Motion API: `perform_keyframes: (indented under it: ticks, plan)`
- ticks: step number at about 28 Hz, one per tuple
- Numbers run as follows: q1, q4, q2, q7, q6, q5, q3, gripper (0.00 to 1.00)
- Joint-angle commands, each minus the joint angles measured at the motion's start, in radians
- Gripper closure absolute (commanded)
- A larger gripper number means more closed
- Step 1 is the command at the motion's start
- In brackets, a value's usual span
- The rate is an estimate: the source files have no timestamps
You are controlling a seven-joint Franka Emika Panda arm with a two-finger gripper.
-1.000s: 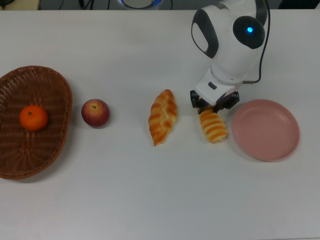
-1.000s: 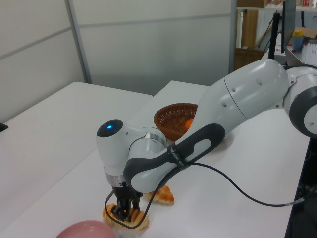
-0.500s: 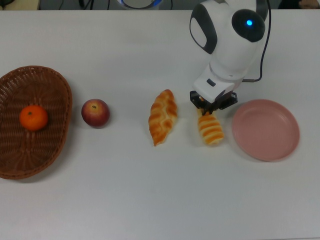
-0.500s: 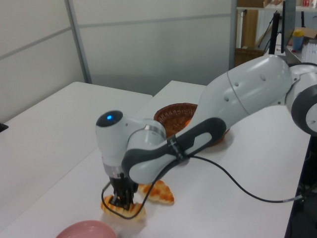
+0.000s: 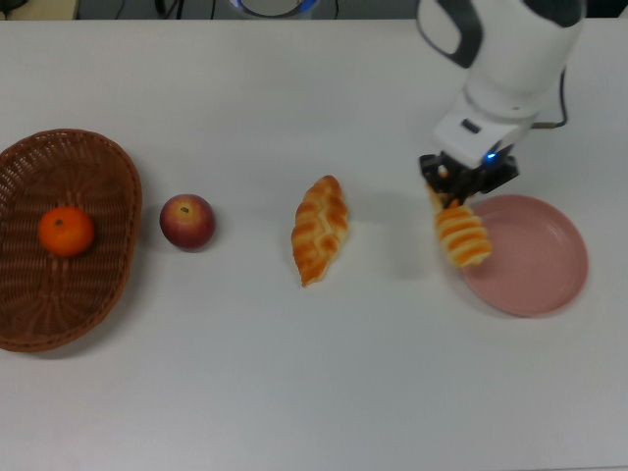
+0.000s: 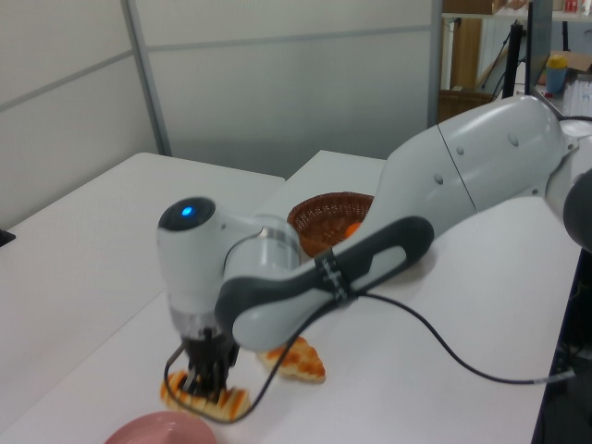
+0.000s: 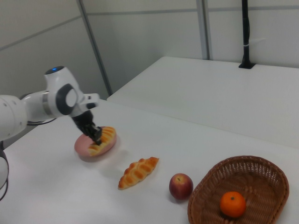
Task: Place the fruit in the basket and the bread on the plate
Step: 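Carry the striped roll onto the pink plate and release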
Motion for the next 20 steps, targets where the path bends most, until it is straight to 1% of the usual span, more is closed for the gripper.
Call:
perform_keyframes:
  ticks: [1, 3, 6, 8, 10, 12, 13, 14, 15, 16, 17, 18, 19, 20]
  plan:
    - [0.05, 0.038, 0.021, 0.022, 0.005, -0.009, -0.011, 1.0]
    - [0.054, 0.038, 0.026, 0.024, 0.028, -0.009, -0.011, 1.0]
    - [0.057, 0.037, 0.029, 0.024, 0.052, -0.009, -0.011, 0.88]
    - [0.057, 0.038, 0.035, 0.025, 0.061, -0.009, -0.013, 0.72]
    - [0.057, 0.038, 0.046, 0.025, 0.095, -0.012, -0.017, 0.69]
    - [0.057, 0.037, 0.047, 0.036, 0.126, -0.015, -0.02, 0.63]
    - [0.057, 0.037, 0.05, 0.042, 0.141, -0.018, -0.022, 0.63]
    - [0.057, 0.035, 0.053, 0.05, 0.152, -0.024, -0.023, 0.63]
    - [0.057, 0.035, 0.069, 0.061, 0.161, -0.044, -0.023, 0.61]
    - [0.057, 0.035, 0.072, 0.064, 0.161, -0.059, -0.023, 0.55]
    - [0.057, 0.034, 0.072, 0.068, 0.163, -0.071, -0.023, 0.41]
    - [0.057, 0.033, 0.073, 0.071, 0.163, -0.078, -0.023, 0.23]
    - [0.057, 0.032, 0.073, 0.073, 0.163, -0.084, -0.023, 0.0]
    - [0.057, 0.032, 0.072, 0.072, 0.163, -0.088, -0.023, 0.0]
